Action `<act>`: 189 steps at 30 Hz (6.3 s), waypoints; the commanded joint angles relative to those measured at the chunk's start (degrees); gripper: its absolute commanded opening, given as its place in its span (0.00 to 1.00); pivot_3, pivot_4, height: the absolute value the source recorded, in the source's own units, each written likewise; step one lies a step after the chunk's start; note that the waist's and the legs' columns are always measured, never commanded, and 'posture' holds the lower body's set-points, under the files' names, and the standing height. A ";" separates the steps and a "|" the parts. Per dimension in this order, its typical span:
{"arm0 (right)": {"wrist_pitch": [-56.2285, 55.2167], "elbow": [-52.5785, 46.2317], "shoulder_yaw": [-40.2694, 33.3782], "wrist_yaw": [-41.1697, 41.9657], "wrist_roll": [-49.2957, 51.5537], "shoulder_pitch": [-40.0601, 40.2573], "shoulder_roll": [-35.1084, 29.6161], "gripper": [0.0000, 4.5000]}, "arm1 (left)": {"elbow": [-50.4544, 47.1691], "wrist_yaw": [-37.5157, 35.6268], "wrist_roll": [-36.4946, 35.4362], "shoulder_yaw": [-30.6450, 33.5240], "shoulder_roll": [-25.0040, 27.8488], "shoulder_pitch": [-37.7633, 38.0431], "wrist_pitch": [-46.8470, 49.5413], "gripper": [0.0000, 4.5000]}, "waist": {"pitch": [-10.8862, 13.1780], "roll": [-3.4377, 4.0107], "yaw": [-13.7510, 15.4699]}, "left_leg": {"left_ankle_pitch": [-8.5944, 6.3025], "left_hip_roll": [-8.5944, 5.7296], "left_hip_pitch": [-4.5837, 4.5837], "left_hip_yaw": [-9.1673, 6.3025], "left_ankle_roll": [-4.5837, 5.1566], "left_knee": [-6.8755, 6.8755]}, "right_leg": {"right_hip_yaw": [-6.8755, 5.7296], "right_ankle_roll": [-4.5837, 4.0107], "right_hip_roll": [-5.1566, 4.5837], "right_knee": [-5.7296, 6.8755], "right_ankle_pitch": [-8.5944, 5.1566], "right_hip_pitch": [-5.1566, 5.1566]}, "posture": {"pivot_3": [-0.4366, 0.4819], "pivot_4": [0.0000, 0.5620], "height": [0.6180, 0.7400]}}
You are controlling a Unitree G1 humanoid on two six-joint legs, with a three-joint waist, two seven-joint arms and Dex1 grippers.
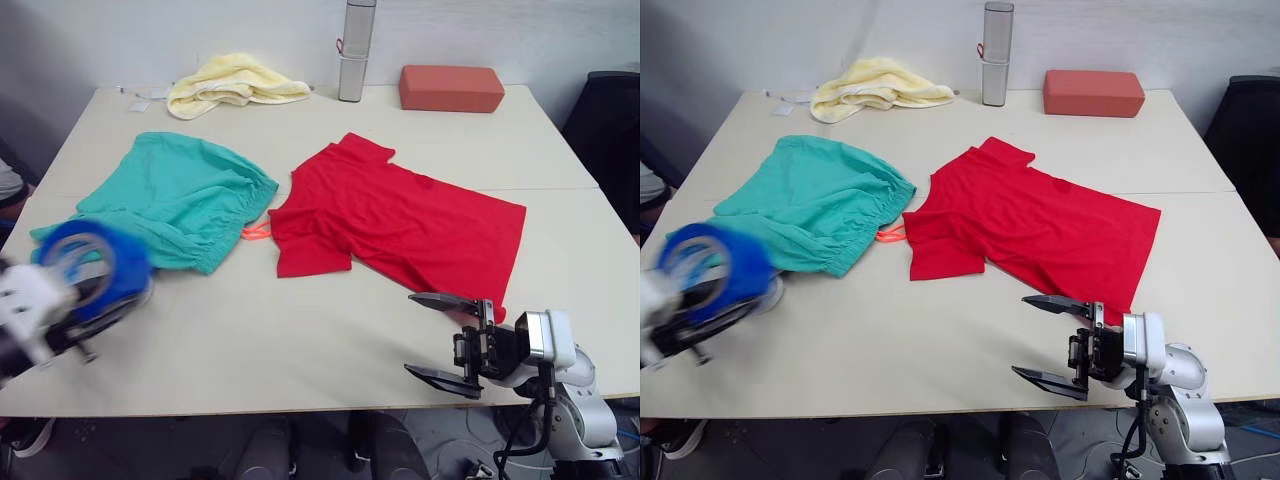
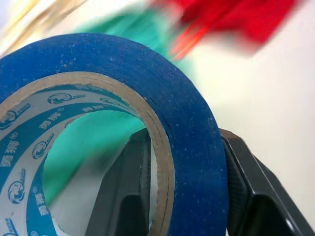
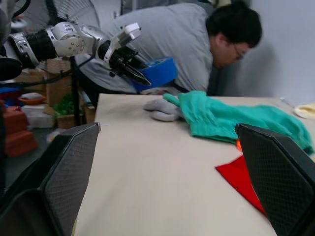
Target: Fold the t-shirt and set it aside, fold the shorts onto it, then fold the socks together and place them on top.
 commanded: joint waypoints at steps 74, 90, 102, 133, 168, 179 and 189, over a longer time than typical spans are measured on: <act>-9.92 9.37 -18.14 -15.94 -19.80 10.16 -12.60 1.00 | -2.86 -8.10 -11.19 -25.12 6.33 1.88 -11.59 0.99 | -0.41 -0.11 0.66 | 0.05 -0.02 0.03 0.76 0.14 -0.71 | 0.38 -0.11 -0.18 0.20 -0.04 -0.60 | 0.48 0.27 1.00; -10.19 3.94 -16.46 -30.63 -41.35 11.72 -17.87 1.00 | 31.40 0.61 25.69 -64.57 4.24 -46.86 -33.90 0.99 | -0.55 0.10 0.44 | 0.58 -0.11 -0.02 1.08 0.00 -0.77 | 0.44 0.07 0.02 0.57 0.06 -0.71 | 0.48 0.27 1.00; -9.41 5.37 -16.12 -35.97 -46.91 14.00 -18.30 1.00 | 51.85 3.60 33.49 -72.53 -2.63 -59.55 -49.53 0.99 | -0.74 0.21 2.24 | 0.59 -0.15 0.14 1.15 0.16 -0.44 | 0.55 0.18 -0.10 0.53 0.12 -0.55 | 0.48 0.27 1.00; -24.89 13.02 -13.40 -35.27 -41.40 13.23 -20.77 0.00 | 46.71 -9.51 12.99 -66.55 -10.03 -55.20 -40.31 0.00 | -0.83 0.12 1.18 | 0.38 -0.14 -0.13 1.13 0.50 0.05 | 0.51 0.33 -0.09 0.63 0.19 -0.50 | 0.48 0.27 1.00; -45.28 40.99 -6.44 -11.92 -27.23 10.15 -30.40 0.00 | -9.71 -17.60 -15.03 -50.80 12.83 -6.87 -4.76 0.00 | -0.73 0.36 0.39 | 0.18 -0.03 0.02 0.79 0.35 0.01 | 0.41 -0.02 -0.17 0.33 0.00 -0.36 | 0.48 0.27 1.00; -35.87 30.27 -11.18 -6.42 -15.38 18.56 -31.72 0.00 | -6.95 -18.22 -19.35 -46.46 15.03 -9.29 1.65 0.00 | -0.68 0.43 0.55 | 0.12 -0.02 0.00 0.73 0.39 0.01 | 0.38 -0.02 -0.17 0.33 0.00 -0.36 | 0.48 0.27 1.00; -29.35 24.70 -17.71 2.32 -14.27 28.34 -33.15 0.00 | -8.45 -22.81 -18.97 -44.22 19.32 -3.93 3.83 0.00 | -0.59 0.66 0.51 | 0.01 0.00 -0.04 0.72 0.44 -0.09 | 0.38 -0.08 -0.17 0.23 -0.04 -0.44 | 0.48 0.27 1.00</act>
